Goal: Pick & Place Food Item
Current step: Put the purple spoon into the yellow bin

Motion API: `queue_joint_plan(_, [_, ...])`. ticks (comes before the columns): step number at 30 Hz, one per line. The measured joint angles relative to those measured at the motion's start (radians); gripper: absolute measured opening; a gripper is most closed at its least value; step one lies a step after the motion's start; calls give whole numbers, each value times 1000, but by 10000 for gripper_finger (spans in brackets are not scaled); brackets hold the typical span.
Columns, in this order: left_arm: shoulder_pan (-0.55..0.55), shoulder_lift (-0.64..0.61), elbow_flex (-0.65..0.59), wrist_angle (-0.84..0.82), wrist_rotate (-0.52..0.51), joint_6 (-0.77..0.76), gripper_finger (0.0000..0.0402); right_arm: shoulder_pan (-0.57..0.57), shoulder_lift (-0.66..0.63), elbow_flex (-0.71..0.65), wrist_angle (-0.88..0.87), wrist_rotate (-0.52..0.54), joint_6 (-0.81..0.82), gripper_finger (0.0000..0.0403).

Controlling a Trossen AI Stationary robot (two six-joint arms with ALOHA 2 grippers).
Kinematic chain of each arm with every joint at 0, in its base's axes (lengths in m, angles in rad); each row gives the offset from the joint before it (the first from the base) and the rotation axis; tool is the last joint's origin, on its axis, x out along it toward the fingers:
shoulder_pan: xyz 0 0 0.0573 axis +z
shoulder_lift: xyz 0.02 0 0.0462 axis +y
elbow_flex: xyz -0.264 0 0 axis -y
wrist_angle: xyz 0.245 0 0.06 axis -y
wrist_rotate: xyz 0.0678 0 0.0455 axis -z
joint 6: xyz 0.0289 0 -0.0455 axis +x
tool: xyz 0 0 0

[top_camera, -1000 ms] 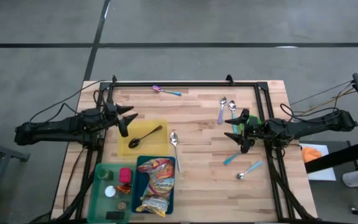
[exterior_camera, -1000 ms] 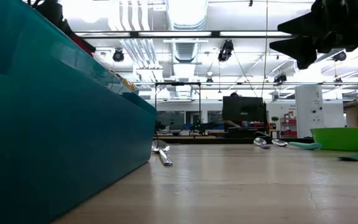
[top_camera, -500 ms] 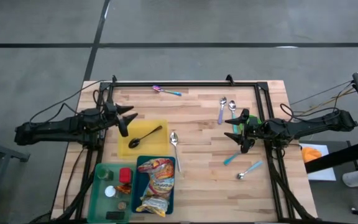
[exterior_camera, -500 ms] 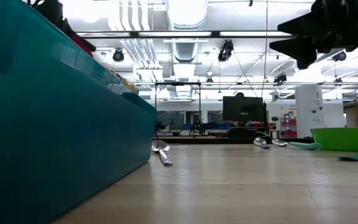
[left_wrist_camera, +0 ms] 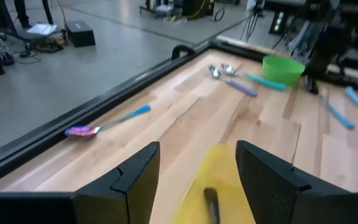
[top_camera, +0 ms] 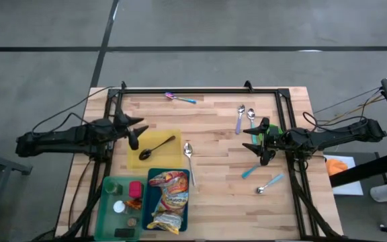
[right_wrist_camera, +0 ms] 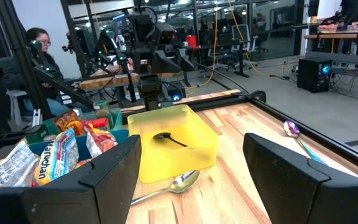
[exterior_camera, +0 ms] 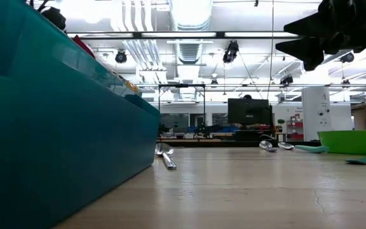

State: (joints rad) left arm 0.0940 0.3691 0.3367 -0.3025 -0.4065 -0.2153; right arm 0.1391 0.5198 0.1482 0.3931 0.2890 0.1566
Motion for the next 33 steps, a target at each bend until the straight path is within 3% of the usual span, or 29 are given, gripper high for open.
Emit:
queue_joint_plan(5, [0,0,0,-70,0,-2,211,0,0,0,0,0,0,281])
queue_joint_plan(33, [0,0,0,-70,0,0,212,0,0,0,0,0,0,281])
